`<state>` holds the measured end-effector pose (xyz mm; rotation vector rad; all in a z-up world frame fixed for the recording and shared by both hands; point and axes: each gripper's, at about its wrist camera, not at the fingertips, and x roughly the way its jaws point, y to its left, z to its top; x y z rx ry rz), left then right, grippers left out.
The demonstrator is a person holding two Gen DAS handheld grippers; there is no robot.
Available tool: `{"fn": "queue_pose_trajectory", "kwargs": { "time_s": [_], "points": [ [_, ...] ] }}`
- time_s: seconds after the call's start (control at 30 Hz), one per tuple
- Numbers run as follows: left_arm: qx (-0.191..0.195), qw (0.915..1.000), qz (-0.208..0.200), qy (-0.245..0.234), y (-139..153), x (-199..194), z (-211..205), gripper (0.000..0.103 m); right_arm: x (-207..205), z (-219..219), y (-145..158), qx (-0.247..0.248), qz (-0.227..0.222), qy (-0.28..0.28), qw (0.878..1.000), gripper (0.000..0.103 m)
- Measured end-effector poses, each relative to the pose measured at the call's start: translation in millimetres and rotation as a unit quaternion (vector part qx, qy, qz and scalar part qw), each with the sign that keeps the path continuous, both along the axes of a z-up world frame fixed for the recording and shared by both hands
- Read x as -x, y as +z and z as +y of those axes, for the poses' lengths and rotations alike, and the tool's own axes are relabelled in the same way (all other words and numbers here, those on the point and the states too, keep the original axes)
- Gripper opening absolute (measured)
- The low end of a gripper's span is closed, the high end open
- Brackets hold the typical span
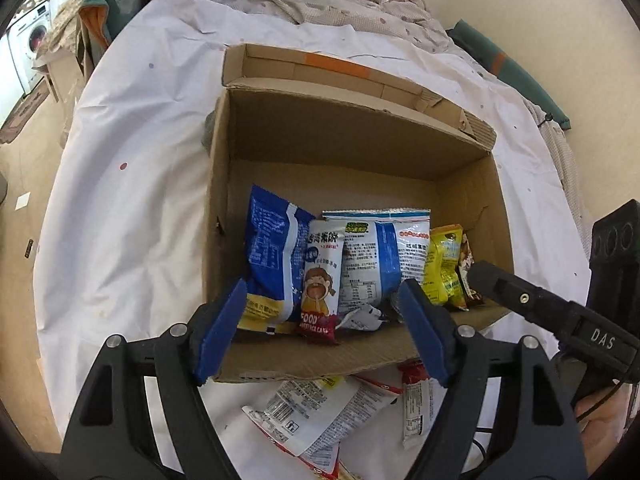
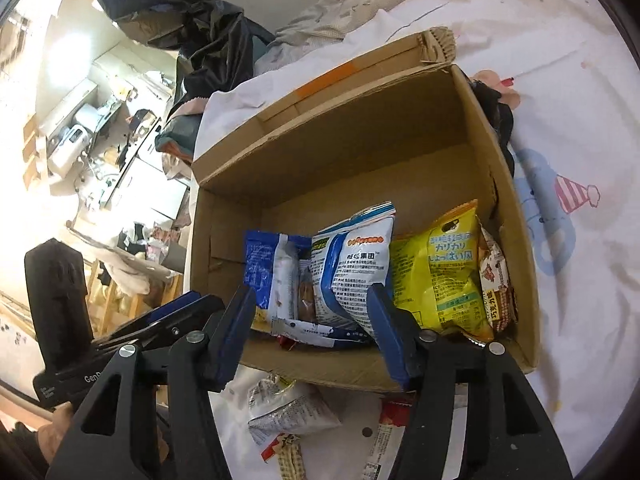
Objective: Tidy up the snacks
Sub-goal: 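Withdraw both grippers from the box toward the remaining snacks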
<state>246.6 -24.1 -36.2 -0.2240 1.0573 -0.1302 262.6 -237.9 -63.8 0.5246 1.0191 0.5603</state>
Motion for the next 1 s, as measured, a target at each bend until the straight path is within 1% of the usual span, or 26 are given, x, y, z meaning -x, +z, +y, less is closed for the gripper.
{"fn": "queue_pose_trajectory", "kwargs": {
  "time_s": [0.2, 0.3, 0.4, 0.47, 0.5, 0.6, 0.7, 0.73, 0.8, 0.83, 0.87, 0.9, 1.0],
  "points": [
    [-0.005, 1.0000, -0.005, -0.003, 0, 2, 3, 0.077, 0, -4, 3, 0.004, -0.007, -0.008, 1.000, 0.061],
    [-0.009, 0.9999, -0.007, -0.003, 1, 5, 6, 0.083, 2, -8, 5, 0.005, -0.010, -0.015, 1.000, 0.061],
    [0.001, 0.9998, -0.004, -0.020, 3, 12, 11, 0.086, 7, -12, 6, 0.011, -0.014, -0.021, 1.000, 0.061],
    [-0.006, 0.9995, -0.007, -0.031, 6, 19, 11, 0.092, 9, -15, 7, 0.011, -0.012, -0.025, 1.000, 0.061],
    [-0.014, 0.9992, -0.011, -0.036, 8, 25, 11, 0.092, 10, -18, 6, 0.009, -0.010, -0.028, 1.000, 0.061],
    [-0.021, 0.9982, -0.010, -0.056, 9, 36, 9, 0.092, 15, -23, 7, 0.001, -0.004, -0.035, 0.999, 0.061],
    [-0.018, 0.9966, 0.012, -0.080, 2, 47, 7, 0.092, 26, -27, 9, 0.004, -0.002, -0.039, 0.999, 0.062],
    [-0.013, 0.9957, 0.024, -0.088, -3, 49, 5, 0.092, 30, -29, 10, 0.003, -0.001, -0.040, 0.999, 0.063],
    [-0.002, 0.9945, 0.044, -0.095, -12, 53, 2, 0.092, 40, -34, 10, 0.004, 0.002, -0.045, 0.999, 0.072],
    [-0.003, 0.9940, 0.050, -0.098, -18, 54, 0, 0.092, 45, -37, 9, 0.004, 0.006, -0.050, 0.999, 0.076],
    [-0.007, 0.9932, 0.054, -0.103, -21, 55, -3, 0.092, 50, -39, 7, 0.002, 0.011, -0.056, 0.998, 0.083],
    [-0.019, 0.9905, 0.068, -0.118, -30, 54, -9, 0.092, 55, -42, 3, -0.001, 0.019, -0.059, 0.998, 0.087],
    [-0.039, 0.9865, 0.088, -0.133, -47, 52, -19, 0.092, 66, -46, -5, 0.003, 0.041, -0.059, 0.997, 0.088]
  ]
}}
